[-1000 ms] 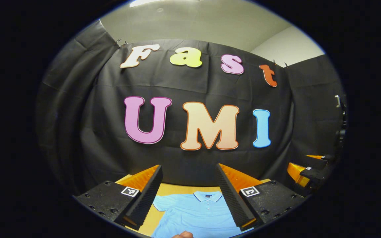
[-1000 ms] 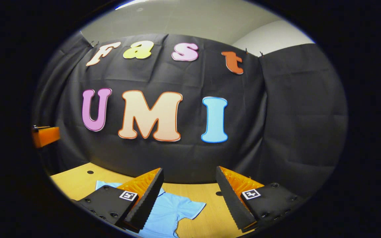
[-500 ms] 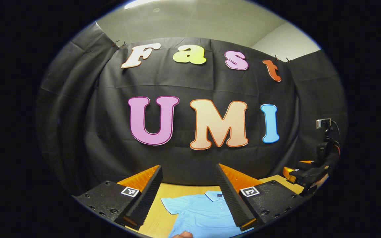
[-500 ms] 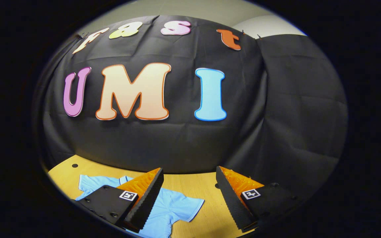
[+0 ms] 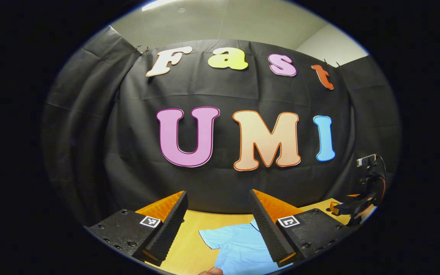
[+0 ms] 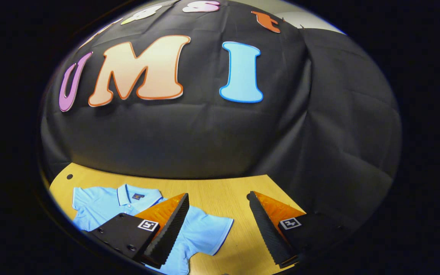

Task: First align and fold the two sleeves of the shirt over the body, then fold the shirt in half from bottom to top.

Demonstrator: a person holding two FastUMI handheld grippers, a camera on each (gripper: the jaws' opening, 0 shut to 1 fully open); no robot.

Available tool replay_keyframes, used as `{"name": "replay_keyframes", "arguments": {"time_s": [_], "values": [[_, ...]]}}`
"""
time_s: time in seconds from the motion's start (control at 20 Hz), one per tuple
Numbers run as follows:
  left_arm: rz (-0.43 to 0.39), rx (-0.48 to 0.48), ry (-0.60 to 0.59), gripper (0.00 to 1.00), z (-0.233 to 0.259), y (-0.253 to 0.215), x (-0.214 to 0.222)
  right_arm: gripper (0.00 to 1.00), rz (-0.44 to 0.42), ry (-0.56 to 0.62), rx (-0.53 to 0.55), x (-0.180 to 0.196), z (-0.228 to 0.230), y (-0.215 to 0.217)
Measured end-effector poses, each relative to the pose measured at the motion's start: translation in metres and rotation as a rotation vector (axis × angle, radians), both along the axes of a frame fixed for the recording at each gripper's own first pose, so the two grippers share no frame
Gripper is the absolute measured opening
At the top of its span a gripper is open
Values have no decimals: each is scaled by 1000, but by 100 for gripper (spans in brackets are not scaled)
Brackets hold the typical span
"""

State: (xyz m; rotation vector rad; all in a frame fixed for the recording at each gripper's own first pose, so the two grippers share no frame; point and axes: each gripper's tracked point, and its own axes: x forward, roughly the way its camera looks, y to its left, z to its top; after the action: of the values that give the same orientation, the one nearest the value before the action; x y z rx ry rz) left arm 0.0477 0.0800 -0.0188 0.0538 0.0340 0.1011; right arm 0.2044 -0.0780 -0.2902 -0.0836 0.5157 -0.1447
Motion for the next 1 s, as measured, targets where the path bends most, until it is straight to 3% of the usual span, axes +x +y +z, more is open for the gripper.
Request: {"name": "replay_keyframes", "arguments": {"time_s": [0.7, 1.0], "values": [[8, -29, 89, 95, -39, 18, 29, 99, -43, 257, -33, -10, -135, -5], [28, -43, 111, 95, -48, 25, 30, 100, -133, 331, 4, -16, -165, -16]]}}
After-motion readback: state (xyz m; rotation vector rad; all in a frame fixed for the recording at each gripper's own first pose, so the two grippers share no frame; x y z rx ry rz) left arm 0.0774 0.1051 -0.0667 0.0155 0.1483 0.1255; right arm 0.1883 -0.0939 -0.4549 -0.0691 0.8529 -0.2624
